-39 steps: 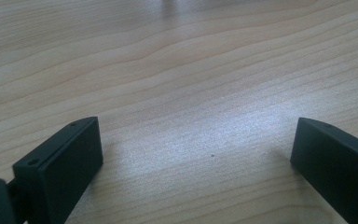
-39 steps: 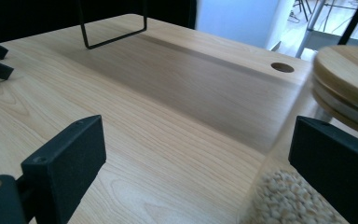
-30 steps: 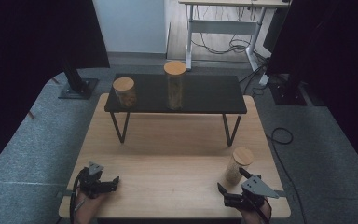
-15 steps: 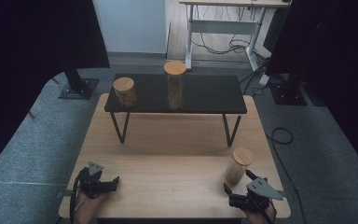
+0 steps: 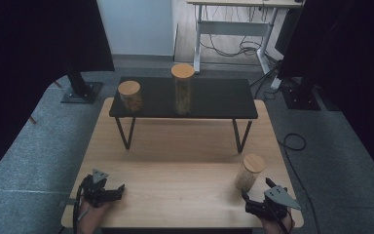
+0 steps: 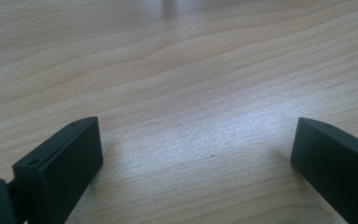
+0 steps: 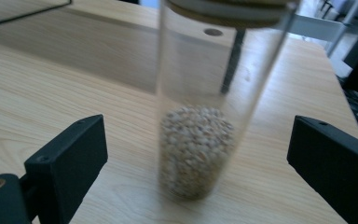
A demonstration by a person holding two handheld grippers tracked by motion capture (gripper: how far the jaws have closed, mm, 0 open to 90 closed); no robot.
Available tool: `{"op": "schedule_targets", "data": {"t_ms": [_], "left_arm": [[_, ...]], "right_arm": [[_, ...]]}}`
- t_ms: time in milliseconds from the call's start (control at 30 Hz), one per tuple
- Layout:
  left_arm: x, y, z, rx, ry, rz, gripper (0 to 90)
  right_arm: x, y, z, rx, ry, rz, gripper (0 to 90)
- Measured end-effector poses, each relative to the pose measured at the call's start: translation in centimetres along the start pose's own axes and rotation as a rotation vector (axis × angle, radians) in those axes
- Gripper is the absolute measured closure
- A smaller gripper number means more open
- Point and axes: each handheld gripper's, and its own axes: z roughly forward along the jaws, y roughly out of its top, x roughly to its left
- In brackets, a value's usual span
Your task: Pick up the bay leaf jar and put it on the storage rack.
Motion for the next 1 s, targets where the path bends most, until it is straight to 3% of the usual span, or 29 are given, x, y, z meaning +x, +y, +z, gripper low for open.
{"op": "schedule_targets", "data": {"t_ms": [567, 1000], "left_arm": [[0.0, 0.0, 0.0, 0.000, 0.001, -0.002, 1.8], [0.0, 0.0, 0.0, 0.000, 0.001, -0.001, 1.8]], "right_arm": [[-1.6, -1.5, 0.2, 0.032, -0.112, 0.049, 4.6], [-2.1, -2.4, 0.6, 0.056, -0.156, 0.066, 4.8]]}}
